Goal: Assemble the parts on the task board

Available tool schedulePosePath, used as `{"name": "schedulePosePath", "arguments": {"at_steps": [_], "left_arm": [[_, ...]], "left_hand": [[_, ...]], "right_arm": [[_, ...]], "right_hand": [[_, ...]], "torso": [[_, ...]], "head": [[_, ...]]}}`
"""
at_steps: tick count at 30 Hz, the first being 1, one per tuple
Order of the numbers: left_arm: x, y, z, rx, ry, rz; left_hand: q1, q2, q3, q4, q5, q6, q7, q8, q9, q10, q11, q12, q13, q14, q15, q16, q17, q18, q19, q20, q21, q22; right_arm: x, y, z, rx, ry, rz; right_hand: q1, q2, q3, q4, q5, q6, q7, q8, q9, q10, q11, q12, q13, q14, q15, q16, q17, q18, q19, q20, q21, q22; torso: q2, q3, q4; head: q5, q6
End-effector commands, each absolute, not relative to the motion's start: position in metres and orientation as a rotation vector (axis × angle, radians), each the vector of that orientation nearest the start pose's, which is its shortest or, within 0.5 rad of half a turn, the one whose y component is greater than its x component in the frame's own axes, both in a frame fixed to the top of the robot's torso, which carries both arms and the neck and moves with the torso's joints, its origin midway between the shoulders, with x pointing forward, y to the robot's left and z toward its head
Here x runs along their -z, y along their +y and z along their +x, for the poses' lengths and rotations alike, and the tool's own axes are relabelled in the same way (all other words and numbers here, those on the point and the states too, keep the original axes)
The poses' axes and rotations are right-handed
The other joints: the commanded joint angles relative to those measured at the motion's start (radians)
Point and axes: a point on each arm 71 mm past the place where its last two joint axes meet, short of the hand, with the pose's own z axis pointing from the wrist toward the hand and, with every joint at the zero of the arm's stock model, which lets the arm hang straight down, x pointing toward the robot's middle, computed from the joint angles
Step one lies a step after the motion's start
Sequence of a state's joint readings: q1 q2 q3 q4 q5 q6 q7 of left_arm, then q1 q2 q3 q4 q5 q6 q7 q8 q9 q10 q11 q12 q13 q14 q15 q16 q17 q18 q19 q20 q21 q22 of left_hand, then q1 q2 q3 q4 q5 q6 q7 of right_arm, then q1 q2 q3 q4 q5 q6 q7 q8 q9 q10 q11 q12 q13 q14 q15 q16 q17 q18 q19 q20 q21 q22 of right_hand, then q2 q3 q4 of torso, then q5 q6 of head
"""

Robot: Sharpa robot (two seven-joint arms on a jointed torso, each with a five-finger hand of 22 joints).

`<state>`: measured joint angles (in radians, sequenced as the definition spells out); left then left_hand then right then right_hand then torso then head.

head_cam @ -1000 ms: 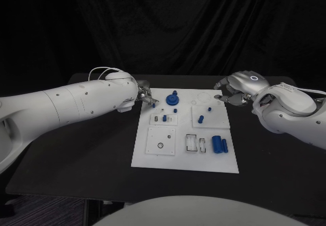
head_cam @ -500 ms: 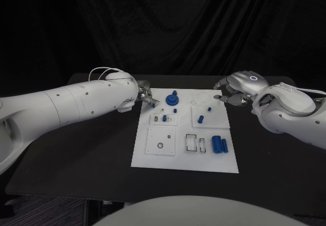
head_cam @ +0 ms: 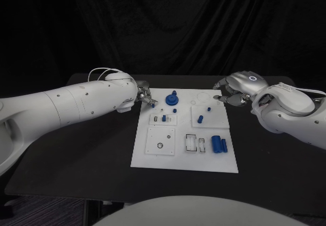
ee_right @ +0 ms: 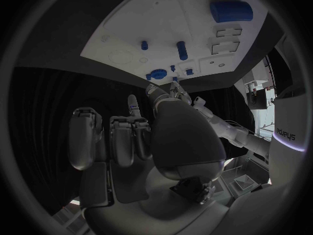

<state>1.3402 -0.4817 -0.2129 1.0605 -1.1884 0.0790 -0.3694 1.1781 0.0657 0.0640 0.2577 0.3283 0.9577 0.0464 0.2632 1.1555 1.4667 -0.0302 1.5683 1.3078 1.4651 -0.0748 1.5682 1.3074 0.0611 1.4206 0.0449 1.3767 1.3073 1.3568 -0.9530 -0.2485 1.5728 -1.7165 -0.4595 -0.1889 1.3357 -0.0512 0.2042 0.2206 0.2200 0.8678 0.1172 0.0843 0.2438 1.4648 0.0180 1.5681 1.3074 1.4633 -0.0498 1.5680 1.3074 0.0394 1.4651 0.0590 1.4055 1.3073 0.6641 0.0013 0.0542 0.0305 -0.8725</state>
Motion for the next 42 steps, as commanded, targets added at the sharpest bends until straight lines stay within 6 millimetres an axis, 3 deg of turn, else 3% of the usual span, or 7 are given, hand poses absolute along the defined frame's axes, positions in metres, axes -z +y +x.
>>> {"name": "schedulePosePath", "arguments": {"at_steps": [1,23,31,32,35,36,42], "left_arm": [[0.219,0.1632,0.5619,0.294,2.155,0.03],[0.2198,0.1594,0.5605,0.326,2.167,0.027],[0.2211,0.16,0.5596,0.334,2.19,-0.004],[0.2213,0.1603,0.5596,0.333,2.193,-0.005],[0.2217,0.161,0.5594,0.329,2.198,-0.008],[0.2217,0.1613,0.5594,0.328,2.199,-0.009],[0.2218,0.163,0.5593,0.326,2.199,-0.014]], "left_hand": [[0.007,0.0,0.003,-0.001,0.004,-0.008,0.0,-0.005,0.001,0.104,0.009,0.002,0.263,0.106,0.009,0.003,0.263,0.001,-0.007,0.002,-0.004,0.105],[0.041,0.002,0.046,-0.02,0.025,-0.013,-0.002,-0.017,0.002,0.104,0.008,0.002,0.263,0.106,0.008,0.003,0.263,0.002,-0.009,0.001,-0.008,0.107],[0.066,-0.023,0.126,-0.042,0.058,-0.013,-0.002,-0.029,0.005,0.104,0.007,0.002,0.263,0.106,0.007,0.003,0.263,0.002,-0.008,0.001,-0.01,0.112],[0.074,-0.031,0.152,-0.05,0.075,-0.014,-0.003,-0.031,0.007,0.104,0.007,0.002,0.263,0.106,0.007,0.003,0.263,0.002,-0.008,0.0,-0.01,0.113],[0.073,-0.041,0.174,-0.054,0.078,-0.014,-0.002,-0.032,0.008,0.104,0.007,0.002,0.263,0.106,0.007,0.003,0.263,0.002,-0.008,0.0,-0.011,0.114],[0.064,-0.054,0.205,-0.054,0.078,-0.012,-0.001,-0.033,0.011,0.104,0.007,0.002,0.263,0.106,0.007,0.003,0.263,0.001,-0.007,0.001,-0.011,0.116],[0.059,-0.065,0.233,-0.06,0.08,-0.011,-0.002,-0.034,0.015,0.104,0.007,0.002,0.263,0.106,0.007,0.003,0.263,0.001,-0.007,0.001,-0.012,0.118]], "right_arm": [[0.1715,-0.2442,0.4738,-0.377,1.504,-0.371],[0.172,-0.243,0.4737,-0.376,1.51,-0.372],[0.1721,-0.2434,0.4734,-0.374,1.512,-0.371],[0.1721,-0.2434,0.4734,-0.374,1.513,-0.371],[0.1721,-0.2435,0.4735,-0.374,1.513,-0.371],[0.1721,-0.2435,0.4735,-0.373,1.513,-0.371],[0.1721,-0.2438,0.4737,-0.373,1.513,-0.37]], "right_hand": [[0.001,0.004,0.004,-0.004,0.006,0.008,-0.002,-0.005,-0.002,0.106,0.002,0.003,0.263,0.108,0.004,0.003,0.263,-0.001,0.033,0.004,0.004,0.212],[0.004,0.005,0.007,-0.007,0.009,0.009,-0.002,-0.005,-0.002,0.106,0.001,0.003,0.263,0.108,0.004,0.003,0.263,0.0,0.033,0.004,0.003,0.212],[0.01,0.006,0.012,-0.012,0.019,0.01,-0.002,-0.007,-0.004,0.106,0.001,0.003,0.263,0.107,0.004,0.002,0.263,0.0,0.033,0.004,0.003,0.212],[0.01,0.006,0.012,-0.013,0.021,0.01,-0.002,-0.007,-0.005,0.106,0.001,0.003,0.263,0.107,0.004,0.002,0.263,0.0,0.033,0.004,0.003,0.212],[0.011,0.006,0.013,-0.014,0.025,0.011,-0.001,-0.007,-0.005,0.106,0.001,0.003,0.263,0.107,0.004,0.002,0.263,0.0,0.033,0.004,0.002,0.211],[0.011,0.006,0.013,-0.014,0.025,0.011,-0.001,-0.007,-0.005,0.106,0.001,0.003,0.263,0.107,0.004,0.002,0.263,0.0,0.033,0.004,0.002,0.211],[0.012,0.007,0.016,-0.016,0.034,0.012,-0.001,-0.008,-0.006,0.106,0.002,0.003,0.263,0.107,0.004,0.002,0.263,0.0,0.033,0.004,0.002,0.212]], "torso": [[-0.001,-0.0005,0.0007],[0.0,0.0004,0.0007],[0.0,-0.0003,0.0006],[0.0,-0.0002,0.0006],[0.0,-0.0001,0.0009],[0.0,-0.0001,0.0009],[0.0,-0.0004,0.0014]], "head": [[0.0,0.0],[-0.001,0.0],[0.0,0.0],[0.0,0.0],[0.001,0.0],[0.0,0.0],[0.002,0.0]]}}
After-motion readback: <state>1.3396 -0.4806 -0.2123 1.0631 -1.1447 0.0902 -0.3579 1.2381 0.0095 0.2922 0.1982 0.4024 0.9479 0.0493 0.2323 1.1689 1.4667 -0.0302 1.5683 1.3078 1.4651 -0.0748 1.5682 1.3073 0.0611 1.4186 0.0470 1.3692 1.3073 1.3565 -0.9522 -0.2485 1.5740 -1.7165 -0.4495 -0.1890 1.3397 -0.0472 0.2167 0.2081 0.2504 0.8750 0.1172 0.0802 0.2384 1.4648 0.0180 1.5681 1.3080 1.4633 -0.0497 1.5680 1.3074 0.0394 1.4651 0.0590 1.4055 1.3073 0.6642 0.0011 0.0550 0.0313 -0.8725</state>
